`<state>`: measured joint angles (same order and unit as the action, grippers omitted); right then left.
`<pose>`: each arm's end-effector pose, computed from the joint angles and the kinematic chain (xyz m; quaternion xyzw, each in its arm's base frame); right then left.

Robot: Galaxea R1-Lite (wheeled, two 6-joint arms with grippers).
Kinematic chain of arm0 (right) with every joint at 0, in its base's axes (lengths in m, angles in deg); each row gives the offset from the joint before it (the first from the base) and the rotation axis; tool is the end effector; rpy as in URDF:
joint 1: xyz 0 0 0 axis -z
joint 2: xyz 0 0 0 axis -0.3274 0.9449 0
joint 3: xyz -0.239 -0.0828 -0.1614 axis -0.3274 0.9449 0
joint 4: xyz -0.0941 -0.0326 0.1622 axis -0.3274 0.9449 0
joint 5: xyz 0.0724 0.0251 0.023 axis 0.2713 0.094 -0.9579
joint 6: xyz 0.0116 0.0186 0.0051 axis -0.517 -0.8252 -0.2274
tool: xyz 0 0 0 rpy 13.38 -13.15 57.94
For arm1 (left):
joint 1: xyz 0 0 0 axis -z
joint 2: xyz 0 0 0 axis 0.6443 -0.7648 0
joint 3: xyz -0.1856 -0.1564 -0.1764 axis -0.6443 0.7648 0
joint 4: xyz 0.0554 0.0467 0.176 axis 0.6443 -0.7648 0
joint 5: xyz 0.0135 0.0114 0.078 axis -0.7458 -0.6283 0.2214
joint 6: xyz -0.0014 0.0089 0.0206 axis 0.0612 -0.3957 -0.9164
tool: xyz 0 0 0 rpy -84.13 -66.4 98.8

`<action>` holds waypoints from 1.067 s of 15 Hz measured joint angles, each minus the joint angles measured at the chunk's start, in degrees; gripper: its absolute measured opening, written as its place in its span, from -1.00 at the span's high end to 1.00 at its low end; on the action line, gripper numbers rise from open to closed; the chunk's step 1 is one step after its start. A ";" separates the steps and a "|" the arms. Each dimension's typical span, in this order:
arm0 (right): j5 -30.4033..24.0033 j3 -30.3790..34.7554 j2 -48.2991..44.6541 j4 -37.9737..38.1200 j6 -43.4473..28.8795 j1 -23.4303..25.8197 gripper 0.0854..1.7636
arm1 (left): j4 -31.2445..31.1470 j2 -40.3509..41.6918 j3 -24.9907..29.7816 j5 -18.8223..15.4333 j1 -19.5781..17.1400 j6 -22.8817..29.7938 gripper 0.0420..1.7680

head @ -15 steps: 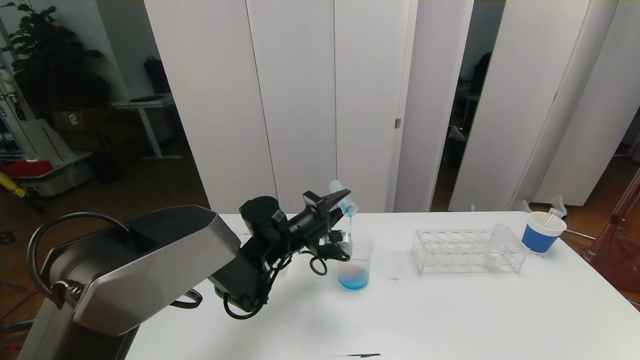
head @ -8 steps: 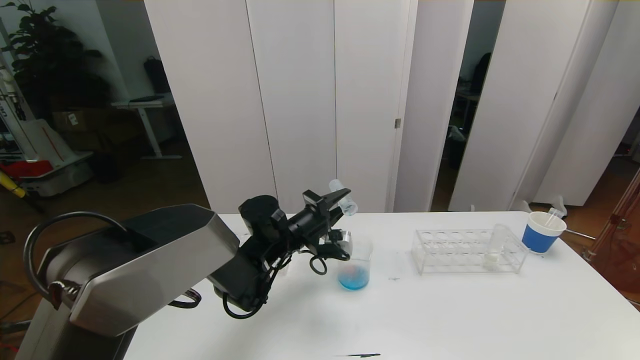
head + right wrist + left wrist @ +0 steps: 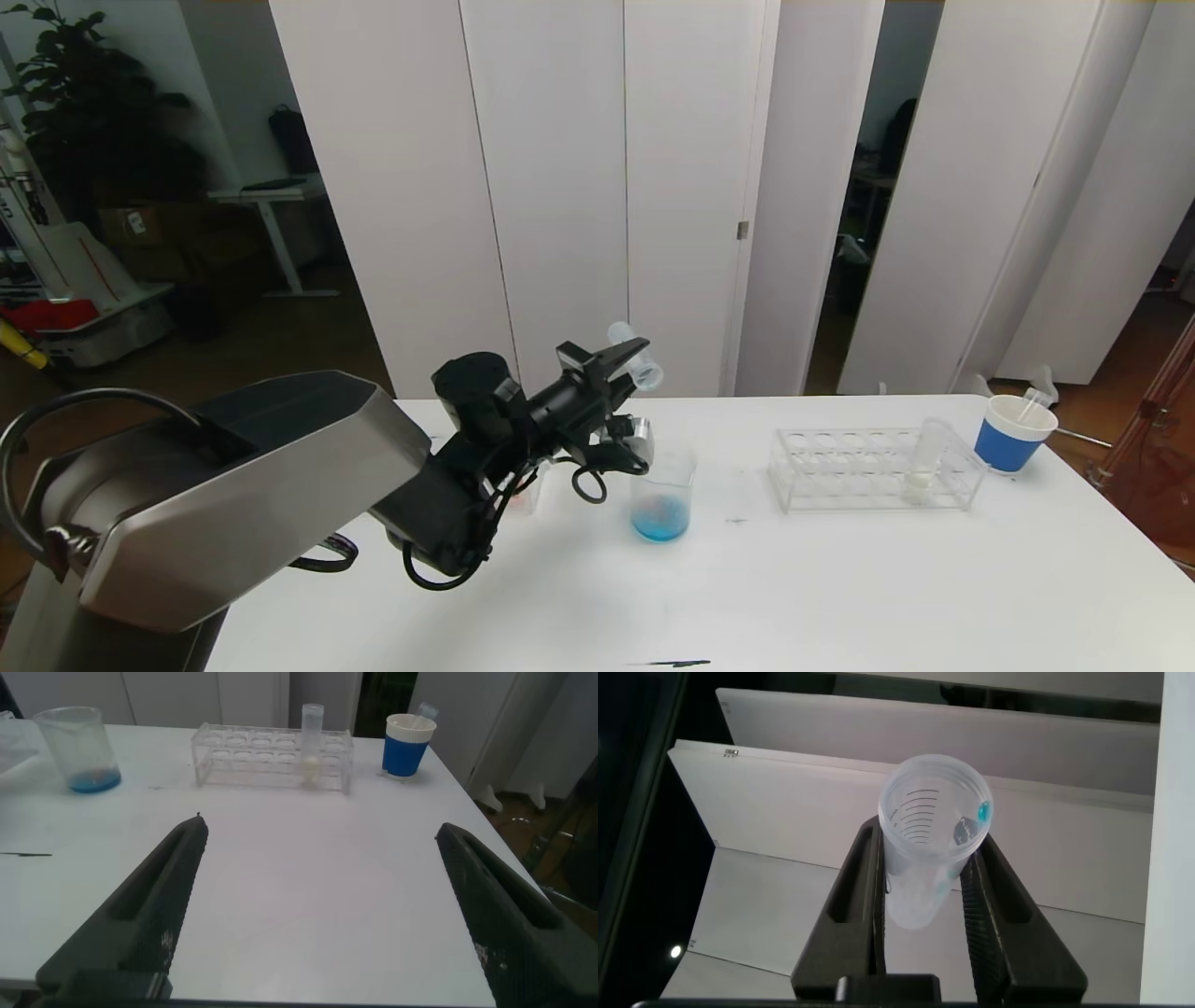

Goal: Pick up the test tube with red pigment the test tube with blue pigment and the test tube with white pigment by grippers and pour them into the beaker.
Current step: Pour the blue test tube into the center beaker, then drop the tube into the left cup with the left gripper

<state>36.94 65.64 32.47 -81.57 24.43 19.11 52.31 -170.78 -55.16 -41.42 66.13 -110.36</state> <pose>-0.0229 0.0003 0.0756 -0.0059 -0.0013 0.0060 1.0000 0.3888 -0.1989 0.0959 0.5965 -0.3544 -0.2201 0.6857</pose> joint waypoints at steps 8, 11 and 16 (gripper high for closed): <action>0.02 0.00 0.02 0.00 0.00 0.00 -0.98 | -2.83 12.20 3.30 43.26 1.93 23.95 0.40; 0.02 0.00 0.00 0.00 -0.02 0.00 -0.98 | -7.80 19.24 5.35 57.69 2.27 33.63 0.40; 0.00 0.00 0.02 0.00 -0.02 0.00 -0.98 | -27.43 29.65 7.88 67.45 -0.99 52.96 0.40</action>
<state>36.94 65.64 32.50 -81.57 24.41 19.11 24.88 -141.14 -47.28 26.03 65.14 -57.40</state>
